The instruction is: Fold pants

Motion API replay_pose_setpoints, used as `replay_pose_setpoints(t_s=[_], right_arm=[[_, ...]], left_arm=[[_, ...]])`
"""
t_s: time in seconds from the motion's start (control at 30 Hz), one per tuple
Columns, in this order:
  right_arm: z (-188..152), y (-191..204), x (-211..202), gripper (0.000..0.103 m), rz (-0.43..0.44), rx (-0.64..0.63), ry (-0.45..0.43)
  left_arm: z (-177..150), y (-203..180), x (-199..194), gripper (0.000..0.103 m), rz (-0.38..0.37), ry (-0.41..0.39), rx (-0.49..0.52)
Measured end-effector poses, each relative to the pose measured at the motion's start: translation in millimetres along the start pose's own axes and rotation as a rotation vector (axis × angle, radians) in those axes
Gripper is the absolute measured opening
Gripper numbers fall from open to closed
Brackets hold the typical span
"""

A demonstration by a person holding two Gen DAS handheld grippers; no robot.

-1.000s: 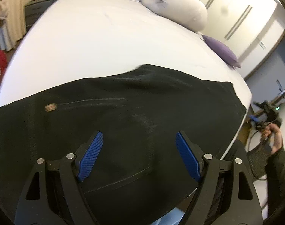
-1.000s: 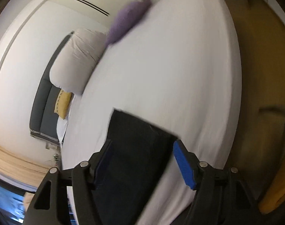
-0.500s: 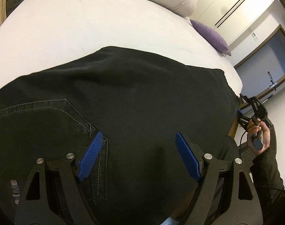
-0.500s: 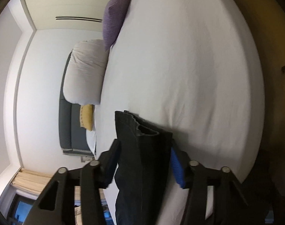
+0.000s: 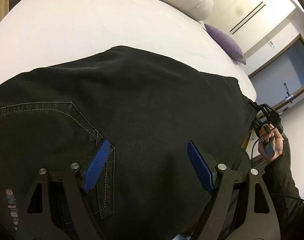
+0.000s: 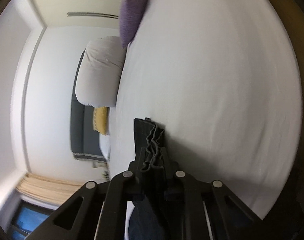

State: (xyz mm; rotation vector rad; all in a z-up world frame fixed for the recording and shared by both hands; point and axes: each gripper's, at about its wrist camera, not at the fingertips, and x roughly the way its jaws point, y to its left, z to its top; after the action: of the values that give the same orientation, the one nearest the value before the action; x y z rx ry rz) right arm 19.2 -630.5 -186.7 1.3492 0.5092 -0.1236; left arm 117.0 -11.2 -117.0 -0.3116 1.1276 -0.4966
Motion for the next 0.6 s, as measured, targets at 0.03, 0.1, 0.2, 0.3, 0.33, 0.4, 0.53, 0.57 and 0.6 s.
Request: replay_pose_setpoints(t_s=[0.03,0.1,0.2,0.3,0.33,0.4,0.53,0.57,0.6], right_arm=[[-4.3,10.7,-0.3,0.013,-0.014,-0.037,0.003],[-21.4,46.2,0.2,0.012,-0.049,-0.173,0.025],[-68.2,107.3,6.5,0.012,-0.085,-0.423,0.092],[-159.2,164.3,17.6,0.012,-0.155,-0.786,0.198],[-186.4,170.7,23.7,0.012,-0.187,-0.877,0.227],[-241.7,169.5,49.0,0.012,-0.277,-1.034,0.32],[-282.0,137.4,94.7,0.013,-0.495,-1.099,0.409],[-284.3,135.0,97.3,0.013,-0.507,-1.111,0.401],[-287.2,135.0,97.1,0.013,-0.515,-1.13,0.391]], left_arm=[[-0.5,1.1,-0.3,0.079,-0.002,0.0,-0.003],[-0.5,2.3,-1.1,0.079,-0.005,-0.001,-0.008],[0.9,7.2,-5.2,0.079,-0.022,-0.009,-0.042],[2.9,16.7,-13.4,0.079,-0.067,-0.033,-0.114],[3.7,19.9,-15.6,0.079,-0.081,-0.039,-0.136],[4.8,25.6,-18.4,0.079,-0.105,-0.042,-0.174],[8.2,35.9,-24.1,0.08,-0.158,-0.042,-0.237],[9.5,38.0,-26.2,0.081,-0.176,-0.047,-0.254],[11.2,40.6,-28.0,0.084,-0.191,-0.051,-0.271]])
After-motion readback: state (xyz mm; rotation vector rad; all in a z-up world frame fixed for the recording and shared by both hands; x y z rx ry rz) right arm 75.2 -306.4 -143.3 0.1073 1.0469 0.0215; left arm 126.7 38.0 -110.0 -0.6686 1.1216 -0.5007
